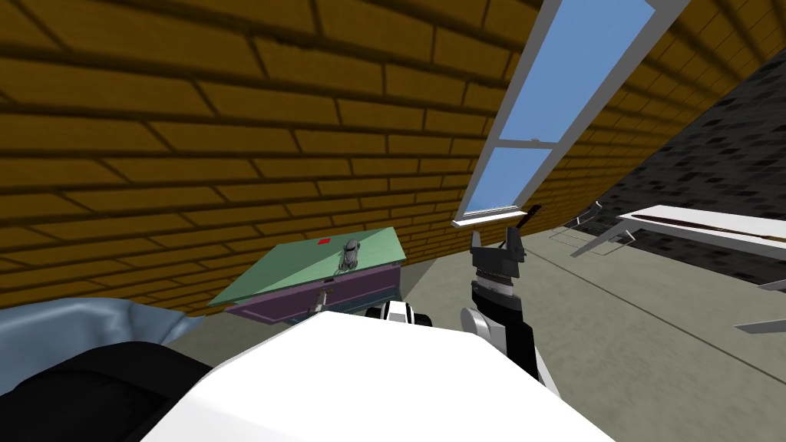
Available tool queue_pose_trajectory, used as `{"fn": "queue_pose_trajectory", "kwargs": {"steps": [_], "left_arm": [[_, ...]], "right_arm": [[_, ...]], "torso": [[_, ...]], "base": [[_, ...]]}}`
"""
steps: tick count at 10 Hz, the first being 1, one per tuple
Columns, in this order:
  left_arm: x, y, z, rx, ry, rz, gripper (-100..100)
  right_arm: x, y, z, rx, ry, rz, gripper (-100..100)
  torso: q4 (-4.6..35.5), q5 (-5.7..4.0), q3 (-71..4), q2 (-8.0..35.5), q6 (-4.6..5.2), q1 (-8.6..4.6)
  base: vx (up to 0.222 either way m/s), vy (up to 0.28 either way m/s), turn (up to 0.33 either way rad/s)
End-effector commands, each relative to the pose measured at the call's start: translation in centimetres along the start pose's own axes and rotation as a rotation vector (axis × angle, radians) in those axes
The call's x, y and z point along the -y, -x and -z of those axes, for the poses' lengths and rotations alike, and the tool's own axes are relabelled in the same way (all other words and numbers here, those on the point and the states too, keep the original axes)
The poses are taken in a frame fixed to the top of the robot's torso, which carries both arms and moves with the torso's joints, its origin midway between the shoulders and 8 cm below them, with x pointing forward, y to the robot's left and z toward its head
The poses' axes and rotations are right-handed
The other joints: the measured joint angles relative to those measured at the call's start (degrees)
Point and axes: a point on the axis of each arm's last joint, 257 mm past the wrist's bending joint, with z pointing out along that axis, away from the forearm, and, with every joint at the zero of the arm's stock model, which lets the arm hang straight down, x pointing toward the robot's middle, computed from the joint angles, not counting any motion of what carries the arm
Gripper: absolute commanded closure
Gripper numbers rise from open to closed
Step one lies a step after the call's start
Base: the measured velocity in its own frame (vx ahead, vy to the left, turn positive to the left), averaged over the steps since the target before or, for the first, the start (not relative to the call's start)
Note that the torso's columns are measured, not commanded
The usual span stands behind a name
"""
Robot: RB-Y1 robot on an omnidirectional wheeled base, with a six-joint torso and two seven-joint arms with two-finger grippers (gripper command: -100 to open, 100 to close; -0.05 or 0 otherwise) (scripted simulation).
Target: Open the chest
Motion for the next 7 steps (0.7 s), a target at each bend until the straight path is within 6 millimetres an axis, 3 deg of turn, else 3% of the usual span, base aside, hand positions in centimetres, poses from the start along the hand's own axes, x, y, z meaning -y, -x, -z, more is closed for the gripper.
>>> {"fn": "queue_pose_trajectory", "kwargs": {"steps": [1, 3, 4, 7], "left_arm": [[1.1, 2.2, 1.0, 0.004, -0.002, -0.005, 100], [1.3, 2.5, 1.2, 0.004, -0.002, -0.006, 100], [0.4, 2.0, 1.6, 0.002, 0.021, -0.001, 100], [1.5, 2.4, 3.0, -0.003, 0.003, -0.003, 100]], "right_arm": [[0.0, 0.0, 0.0, 0.0, 0.0, 0.0, 0], [0.0, 0.0, 0.0, 0.0, 0.0, 0.0, 0], [0.0, 0.0, 0.0, 0.0, 0.0, 0.0, 0], [0.0, 0.0, 0.0, 0.0, 0.0, 0.0, 0]], "torso": [[0.1, -0.1, 0.0, 0.1, 0.01, -0.03], [0.2, -0.27, -0.1, -0.1, 0.02, 0.08], [0.1, -0.33, -0.2, -0.2, 0.01, 0.07], [0.1, -0.14, 0.1, 0.2, 0.01, -0.14]], "base": [[-0.115, -0.116, 0.005], [-0.071, -0.072, 0.014], [-0.022, -0.021, 0.001], [-0.135, -0.054, 0.021]]}}
